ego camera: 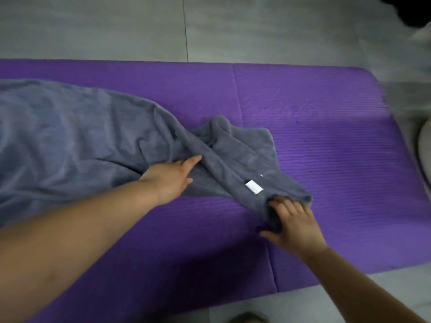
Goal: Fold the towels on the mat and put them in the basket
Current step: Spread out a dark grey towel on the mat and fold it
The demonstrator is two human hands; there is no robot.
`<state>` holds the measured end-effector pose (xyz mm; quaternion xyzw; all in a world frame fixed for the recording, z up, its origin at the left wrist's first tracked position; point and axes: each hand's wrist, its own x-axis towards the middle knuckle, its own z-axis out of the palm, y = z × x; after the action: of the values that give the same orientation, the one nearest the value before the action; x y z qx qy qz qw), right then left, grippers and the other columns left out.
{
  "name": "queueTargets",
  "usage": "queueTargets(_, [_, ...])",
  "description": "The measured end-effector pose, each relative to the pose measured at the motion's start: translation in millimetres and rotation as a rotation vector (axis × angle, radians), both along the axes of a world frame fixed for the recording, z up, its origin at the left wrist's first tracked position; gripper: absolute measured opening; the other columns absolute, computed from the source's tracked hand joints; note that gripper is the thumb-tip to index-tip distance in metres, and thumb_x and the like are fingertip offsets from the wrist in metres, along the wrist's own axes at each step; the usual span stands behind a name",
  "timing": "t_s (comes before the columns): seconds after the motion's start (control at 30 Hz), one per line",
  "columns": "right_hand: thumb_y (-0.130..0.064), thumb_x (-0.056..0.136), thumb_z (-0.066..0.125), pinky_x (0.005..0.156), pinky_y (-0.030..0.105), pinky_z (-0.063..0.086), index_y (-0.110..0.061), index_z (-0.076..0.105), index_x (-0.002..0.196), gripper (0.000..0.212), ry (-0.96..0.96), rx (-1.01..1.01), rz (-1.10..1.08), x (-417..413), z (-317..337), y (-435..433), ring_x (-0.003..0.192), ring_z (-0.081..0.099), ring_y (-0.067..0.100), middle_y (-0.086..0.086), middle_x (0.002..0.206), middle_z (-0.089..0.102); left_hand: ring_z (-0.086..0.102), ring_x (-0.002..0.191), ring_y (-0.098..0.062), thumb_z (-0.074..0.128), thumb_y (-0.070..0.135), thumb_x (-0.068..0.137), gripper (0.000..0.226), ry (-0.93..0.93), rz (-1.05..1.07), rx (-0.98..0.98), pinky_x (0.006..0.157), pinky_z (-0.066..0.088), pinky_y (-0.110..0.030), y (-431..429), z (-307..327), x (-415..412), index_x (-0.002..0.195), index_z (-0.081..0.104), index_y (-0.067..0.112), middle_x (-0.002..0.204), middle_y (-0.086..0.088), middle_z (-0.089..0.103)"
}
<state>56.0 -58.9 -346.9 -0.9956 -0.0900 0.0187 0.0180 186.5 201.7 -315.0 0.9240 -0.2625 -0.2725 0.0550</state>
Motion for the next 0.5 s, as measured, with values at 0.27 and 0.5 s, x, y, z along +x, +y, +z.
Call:
queueTargets(0.27, [-0.018,0.078,0.052,0.066,0.020,0.044,-0.010,0.063,0.098,0.025,0.558,0.269,-0.279,21,32,13,0.075,0.063,0.006,-0.005,0.082,0.066,0.049,0.122,-0.025,0.030,0.040,0.097,0.056,0.056,0.031,0.176,0.091,0.040,-0.032,1,-1,2,0.146,0.007,0.026,0.139,-0.007,0.046])
queueTargets(0.5, [-0.016,0.058,0.059,0.047,0.007,0.034,-0.035,0.060,0.047,0.021,0.975,0.877,-0.227,45,144,-29,0.046,0.042,-0.007,-0.012,0.045,0.050,0.065,0.073,-0.019,0.051,0.031,0.088,0.006,0.111,0.097,-0.086,0.059,0.042,-0.029,-3,29,4,0.084,0.052,0.027,0.076,0.000,0.067])
